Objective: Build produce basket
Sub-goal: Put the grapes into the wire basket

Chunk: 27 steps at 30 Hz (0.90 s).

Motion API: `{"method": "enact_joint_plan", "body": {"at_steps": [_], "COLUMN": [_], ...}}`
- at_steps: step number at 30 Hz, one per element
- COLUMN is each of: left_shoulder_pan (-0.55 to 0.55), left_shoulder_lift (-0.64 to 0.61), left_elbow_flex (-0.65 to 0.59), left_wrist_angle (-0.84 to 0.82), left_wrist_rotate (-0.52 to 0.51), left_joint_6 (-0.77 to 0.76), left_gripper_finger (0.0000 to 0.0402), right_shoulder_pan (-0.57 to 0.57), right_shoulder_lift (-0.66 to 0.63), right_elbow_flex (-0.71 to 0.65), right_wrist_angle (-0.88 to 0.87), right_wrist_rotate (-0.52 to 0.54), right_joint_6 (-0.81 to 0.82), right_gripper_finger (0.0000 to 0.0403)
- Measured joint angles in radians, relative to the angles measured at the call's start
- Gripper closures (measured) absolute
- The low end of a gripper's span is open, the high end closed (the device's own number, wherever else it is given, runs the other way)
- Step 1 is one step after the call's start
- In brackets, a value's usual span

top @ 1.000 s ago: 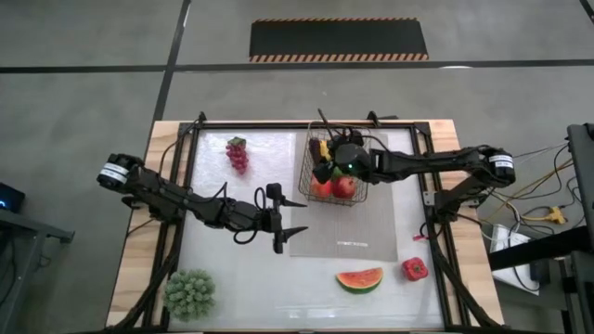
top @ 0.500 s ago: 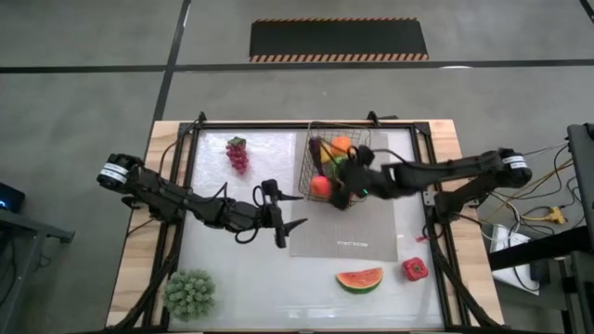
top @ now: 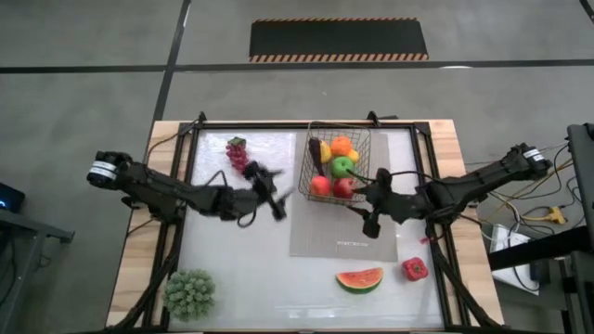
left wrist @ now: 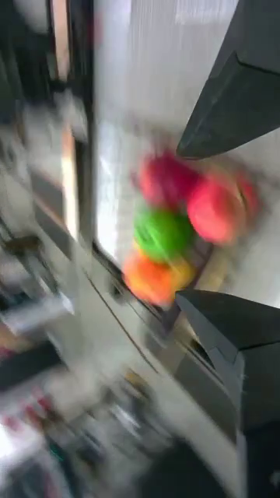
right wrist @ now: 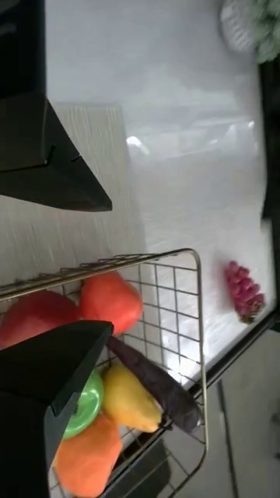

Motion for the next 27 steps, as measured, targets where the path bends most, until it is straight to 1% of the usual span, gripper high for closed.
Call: {"method": "enact_joint_plan", "body": {"at_steps": [3, 5, 7, 10, 12, 17, 21, 27], "left_shoulder_pan": [0.090, 0.178, 0.279, 0.420, 0.485, 0.592, 0.630, 0.668], "left_shoulder_lift": [-0.044, -0.064, -0.067, -0.035, 0.001, 0.079, 0.128, 0.181], "left_elbow_flex": [0.004, 0.006, 0.006, 0.005, 0.003, 0.006, 0.012, 0.014], "left_wrist_angle": [-0.172, -0.315, -0.443, -0.570, -0.591, -0.579, -0.578, -0.578], "left_wrist_rotate": [-0.098, -0.106, -0.088, -0.001, 0.025, 0.053, 0.081, 0.082], "left_joint_6": [-0.219, -0.401, -0.557, -0.697, -0.734, -0.747, -0.748, -0.749], "left_gripper_finger": [0.0132, 0.0132, 0.0132, 0.0140, 0.0152, 0.0183, 0.0199, 0.0208], "right_shoulder_pan": [0.007, 0.007, 0.007, 0.007, 0.007, 0.007, 0.007, 0.007], "right_shoulder_lift": [-0.056, -0.083, -0.106, -0.121, -0.124, -0.117, -0.114, -0.105], "right_elbow_flex": [-0.068, -0.107, -0.142, -0.184, -0.204, -0.215, -0.216, -0.216], "right_wrist_angle": [0.085, 0.131, 0.185, 0.254, 0.283, 0.294, 0.295, 0.294], "right_wrist_rotate": [0.001, 0.006, 0.037, 0.062, 0.063, 0.053, 0.053, 0.053], "right_joint_6": [-0.024, -0.029, -0.036, -0.060, -0.068, -0.068, -0.068, -0.069], "right_gripper_finger": [0.0177, 0.0177, 0.0177, 0.0177, 0.0177, 0.0177, 0.0177, 0.0177]}}
